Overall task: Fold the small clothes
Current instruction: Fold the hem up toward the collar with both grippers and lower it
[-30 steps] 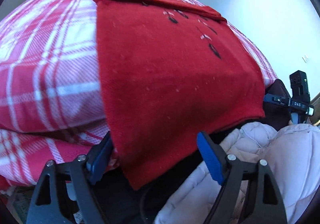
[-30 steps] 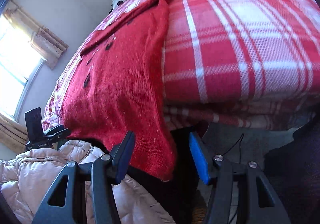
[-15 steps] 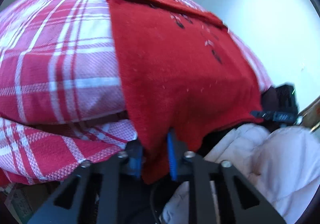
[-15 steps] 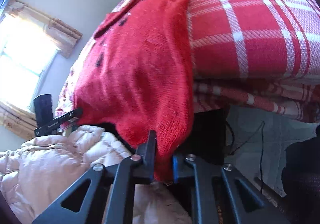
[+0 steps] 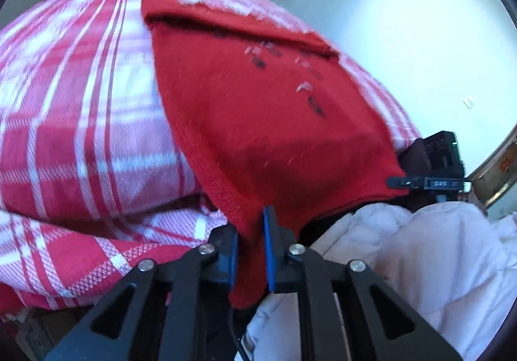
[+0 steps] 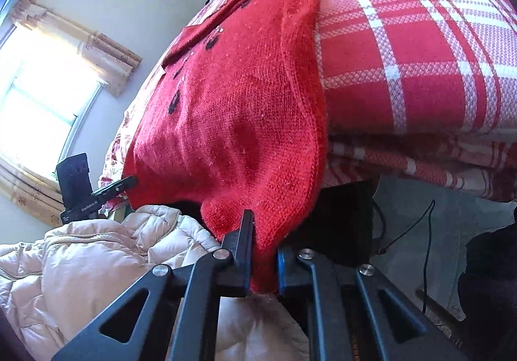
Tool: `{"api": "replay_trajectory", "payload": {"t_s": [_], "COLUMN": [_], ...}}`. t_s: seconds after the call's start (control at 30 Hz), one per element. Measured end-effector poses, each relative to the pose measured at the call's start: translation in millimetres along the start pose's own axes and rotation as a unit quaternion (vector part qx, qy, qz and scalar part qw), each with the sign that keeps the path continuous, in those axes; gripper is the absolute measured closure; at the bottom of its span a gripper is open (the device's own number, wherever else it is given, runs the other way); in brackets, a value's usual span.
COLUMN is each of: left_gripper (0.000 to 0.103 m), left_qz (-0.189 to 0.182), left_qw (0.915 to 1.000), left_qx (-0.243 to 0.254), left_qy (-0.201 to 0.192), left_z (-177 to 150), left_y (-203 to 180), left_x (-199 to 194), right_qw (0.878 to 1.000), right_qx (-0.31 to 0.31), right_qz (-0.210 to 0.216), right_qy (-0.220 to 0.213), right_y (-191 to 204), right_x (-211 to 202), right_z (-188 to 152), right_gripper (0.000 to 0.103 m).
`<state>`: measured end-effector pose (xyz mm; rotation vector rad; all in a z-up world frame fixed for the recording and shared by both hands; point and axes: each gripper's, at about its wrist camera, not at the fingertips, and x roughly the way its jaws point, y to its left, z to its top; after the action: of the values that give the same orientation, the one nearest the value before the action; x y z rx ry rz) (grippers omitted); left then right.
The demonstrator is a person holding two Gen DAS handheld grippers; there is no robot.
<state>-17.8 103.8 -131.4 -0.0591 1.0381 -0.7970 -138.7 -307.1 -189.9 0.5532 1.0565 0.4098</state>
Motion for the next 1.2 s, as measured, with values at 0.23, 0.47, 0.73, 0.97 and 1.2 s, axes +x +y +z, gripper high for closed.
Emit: {"api": "replay_trajectory", "payload": {"t_s": [0.23, 0.47, 0.73, 0.97, 1.2], "left_gripper": [0.080, 0.099, 0.099, 0.098, 0.088], "left_qz": [0.008, -0.024, -0.045, 0.014, 0.001], "left_qw": [0.9995, 0.9997, 0.9936, 0.9891, 0.9861], "left_qx": [0.025, 0.010, -0.032, -0.124, -0.166], "left_qy": [0.019, 0.000, -0.098, -0.077, -0.013], "left_z": [-5.8, 10.5, 86.6, 165.7, 186.7], "left_y": [-9.9, -14.7, -18.8, 38.0, 84.9], "left_x": [10.4, -5.3, -55.9, -1.9, 37.2], "right_qw": [1.000, 0.991, 0.970, 0.971, 0.970], "right_qx": [0.012, -0.003, 0.039, 0.118, 0.166], "right_qz": [0.010, 0.126, 0.205, 0.142, 0.111], "right_qy": [0.013, -0.046, -0.123, -0.149, -0.140], "right_y": [-0.5, 27.7, 38.7, -10.1, -44.1], "right_x": [14.8, -24.2, -53.3, -5.5, 18.9], "right_z": [-0.9, 18.9, 130.5, 198.2, 211.2], "right_gripper": [0.091, 0.095, 0.095, 0.094, 0.079]}}
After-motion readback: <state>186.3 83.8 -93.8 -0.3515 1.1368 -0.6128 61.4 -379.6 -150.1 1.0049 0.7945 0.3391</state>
